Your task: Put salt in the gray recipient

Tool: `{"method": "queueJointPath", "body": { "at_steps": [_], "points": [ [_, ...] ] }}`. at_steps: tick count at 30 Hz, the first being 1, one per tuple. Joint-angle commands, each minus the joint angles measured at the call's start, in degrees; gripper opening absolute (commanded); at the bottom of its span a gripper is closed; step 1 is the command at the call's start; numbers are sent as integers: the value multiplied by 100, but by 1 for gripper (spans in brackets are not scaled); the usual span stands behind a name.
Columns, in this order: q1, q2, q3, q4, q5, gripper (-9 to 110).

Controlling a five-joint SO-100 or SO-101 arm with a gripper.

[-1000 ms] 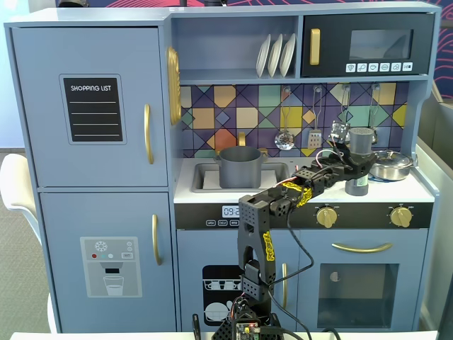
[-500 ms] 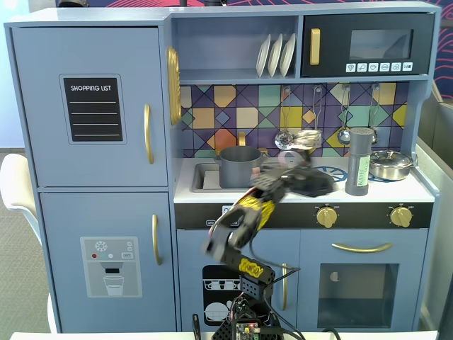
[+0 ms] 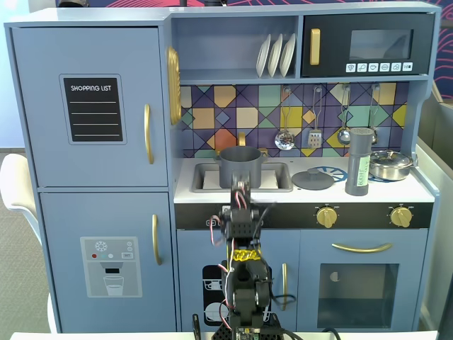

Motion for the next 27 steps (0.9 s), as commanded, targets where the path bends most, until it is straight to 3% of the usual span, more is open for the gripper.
{"method": "queueJointPath", "body": {
  "at_steps": [1, 5, 14, 27],
  "points": [
    [-316, 167, 1371, -606, -70, 0],
    [-483, 193, 1969, -756, -88, 0],
    [-483, 202, 2004, 554, -299, 2],
    [-422, 202, 2004, 624, -721, 4]
  ]
}}
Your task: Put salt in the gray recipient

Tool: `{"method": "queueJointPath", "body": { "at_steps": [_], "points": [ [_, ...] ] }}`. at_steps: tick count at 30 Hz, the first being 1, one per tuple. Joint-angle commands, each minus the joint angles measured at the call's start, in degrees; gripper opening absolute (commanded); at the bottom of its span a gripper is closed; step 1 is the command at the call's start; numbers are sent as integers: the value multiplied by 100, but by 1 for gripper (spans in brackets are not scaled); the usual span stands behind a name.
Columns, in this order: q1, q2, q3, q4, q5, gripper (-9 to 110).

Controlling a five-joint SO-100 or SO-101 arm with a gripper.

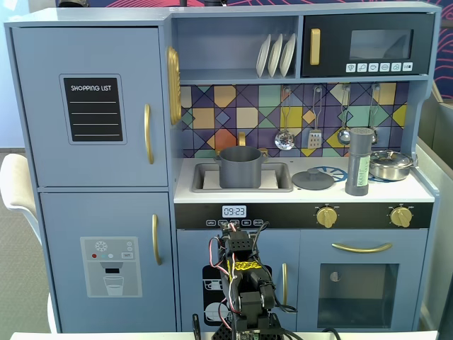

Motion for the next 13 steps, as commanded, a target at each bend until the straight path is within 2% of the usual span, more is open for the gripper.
{"method": "queueJointPath", "body": {
  "at_steps": [1, 13],
  "points": [
    [105, -18, 0, 26, -79, 4],
    [167, -18, 0, 26, -79, 5]
  ]
}}
